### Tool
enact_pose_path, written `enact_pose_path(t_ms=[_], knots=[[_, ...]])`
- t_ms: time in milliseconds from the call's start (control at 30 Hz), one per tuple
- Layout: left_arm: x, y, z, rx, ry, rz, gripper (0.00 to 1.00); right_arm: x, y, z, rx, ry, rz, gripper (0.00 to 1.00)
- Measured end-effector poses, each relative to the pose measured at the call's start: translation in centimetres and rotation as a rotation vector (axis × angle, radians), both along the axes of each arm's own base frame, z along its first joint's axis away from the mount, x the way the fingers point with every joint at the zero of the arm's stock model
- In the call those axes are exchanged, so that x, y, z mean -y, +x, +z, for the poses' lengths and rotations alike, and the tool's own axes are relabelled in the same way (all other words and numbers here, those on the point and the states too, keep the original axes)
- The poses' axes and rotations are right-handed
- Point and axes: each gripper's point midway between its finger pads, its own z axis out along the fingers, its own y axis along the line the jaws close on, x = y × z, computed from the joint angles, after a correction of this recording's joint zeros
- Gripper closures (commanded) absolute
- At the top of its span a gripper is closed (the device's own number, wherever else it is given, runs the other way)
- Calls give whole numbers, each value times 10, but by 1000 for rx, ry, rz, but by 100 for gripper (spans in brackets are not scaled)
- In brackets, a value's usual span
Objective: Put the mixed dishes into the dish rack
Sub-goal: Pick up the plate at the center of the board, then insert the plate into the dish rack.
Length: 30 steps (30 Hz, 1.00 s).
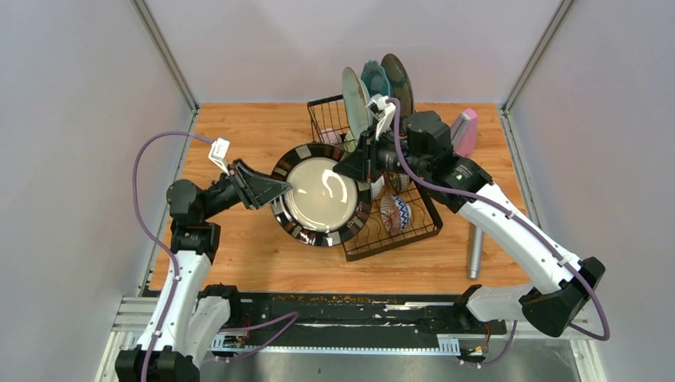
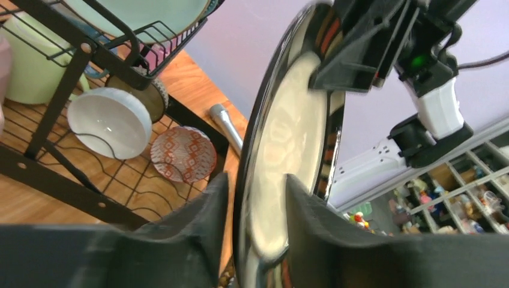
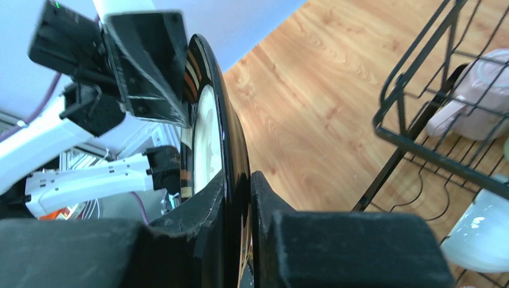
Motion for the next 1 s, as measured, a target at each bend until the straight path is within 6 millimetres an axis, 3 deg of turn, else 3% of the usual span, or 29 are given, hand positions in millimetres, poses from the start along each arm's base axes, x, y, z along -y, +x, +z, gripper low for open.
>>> enact_pose_path(t_ms=[33, 100, 300, 467, 733, 1000], knots=[[1, 1, 1, 10, 14, 12, 32, -2, -3, -4, -8, -14, 4, 100], [0, 3, 4, 27, 41, 46, 19, -3, -10, -13, -23, -50, 9, 100], [-11, 9, 3, 45, 114, 177, 1, 6, -12, -26, -33, -144, -31, 100], [-28, 22, -19, -36, 174, 333, 0, 18, 2, -5, 43, -163, -120, 100], [-76, 36, -48, -188, 303, 654, 0, 39, 23, 45, 193, -132, -279, 100], [-95, 38, -80, -324, 374, 752, 0, 54, 45, 101, 386, -136, -461, 100]])
